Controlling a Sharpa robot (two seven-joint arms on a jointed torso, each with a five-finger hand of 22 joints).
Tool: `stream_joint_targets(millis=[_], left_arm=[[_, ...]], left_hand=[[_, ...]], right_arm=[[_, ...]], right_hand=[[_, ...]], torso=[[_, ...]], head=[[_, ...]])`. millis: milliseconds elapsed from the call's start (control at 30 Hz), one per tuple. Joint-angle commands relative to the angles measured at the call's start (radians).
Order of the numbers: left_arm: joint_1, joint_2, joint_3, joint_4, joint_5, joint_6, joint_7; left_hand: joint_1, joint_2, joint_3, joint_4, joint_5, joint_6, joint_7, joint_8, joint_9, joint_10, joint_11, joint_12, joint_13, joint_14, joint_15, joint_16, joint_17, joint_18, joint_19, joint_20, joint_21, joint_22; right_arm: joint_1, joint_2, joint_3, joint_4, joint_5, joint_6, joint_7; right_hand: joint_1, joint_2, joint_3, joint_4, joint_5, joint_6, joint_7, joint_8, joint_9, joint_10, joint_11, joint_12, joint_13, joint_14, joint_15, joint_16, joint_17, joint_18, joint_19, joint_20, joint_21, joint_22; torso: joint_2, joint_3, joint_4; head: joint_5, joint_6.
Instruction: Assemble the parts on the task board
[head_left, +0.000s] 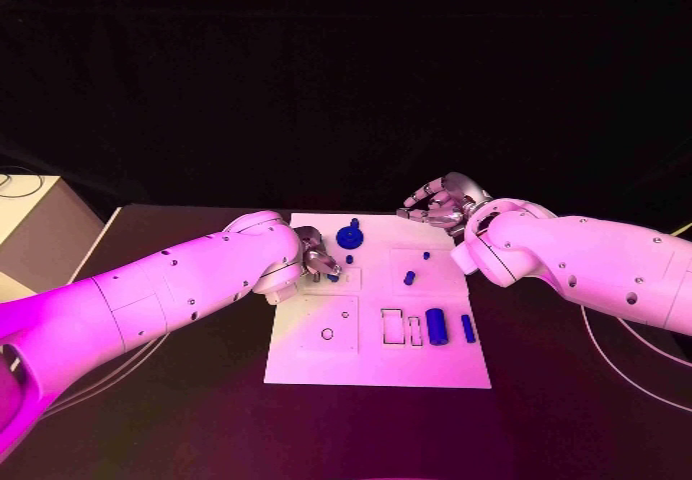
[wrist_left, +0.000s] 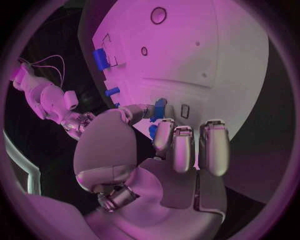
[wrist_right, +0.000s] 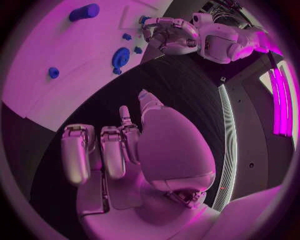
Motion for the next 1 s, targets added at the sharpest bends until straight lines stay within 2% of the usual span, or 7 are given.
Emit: stream_joint_targets(millis=[33,367,1000], left_arm=[[-0.001,0.002,0.000,-0.001,-0.003,0.049,-0.005],[0.000,0.004,-0.001,-0.008,-0.029,0.062,-0.008],[-0.001,0.011,-0.001,-0.018,-0.056,0.034,-0.009]], left_hand=[[0.034,0.029,0.100,-0.097,0.004,0.049,-0.042,0.005,0.281,0.007,0.001,0.005,-0.001,0.106,-0.005,0.003,0.263,-0.013,0.006,-0.002,0.004,0.044],[0.033,0.026,0.100,-0.098,0.002,0.048,-0.041,0.004,0.282,0.006,0.001,0.004,-0.003,0.106,-0.004,0.003,0.263,-0.014,0.006,-0.002,0.004,0.045],[0.033,0.026,0.101,-0.100,0.002,0.049,-0.042,0.004,0.283,0.008,0.001,0.005,0.000,0.106,-0.004,0.003,0.263,-0.013,0.005,-0.002,0.004,0.043]], right_arm=[[0.000,-0.001,0.000,0.002,-0.011,0.014,0.006],[0.000,-0.002,0.000,0.004,-0.011,0.014,0.006],[0.000,-0.004,0.000,0.005,-0.011,0.013,0.007]], right_hand=[[-0.009,-0.003,0.004,0.000,0.002,-0.008,0.002,0.000,-0.001,-0.002,0.002,0.000,0.146,0.106,0.006,0.004,0.263,-0.003,0.066,0.003,-0.002,0.176],[-0.009,-0.003,0.004,0.000,0.002,-0.008,0.002,0.000,-0.001,-0.002,0.002,0.000,0.146,0.106,0.006,0.004,0.263,-0.003,0.066,0.003,-0.002,0.176],[-0.012,-0.004,0.006,0.000,0.002,-0.008,0.002,0.000,-0.001,-0.002,0.002,0.000,0.146,0.106,0.006,0.004,0.263,-0.003,0.066,0.004,-0.002,0.177]], torso=[[-0.001,0.0007,0.0002],[-0.001,0.0002,0.0001],[0.001,-0.0009,-0.0004]], head=[[0.000,-0.002],[0.000,-0.002],[0.000,-0.001]])
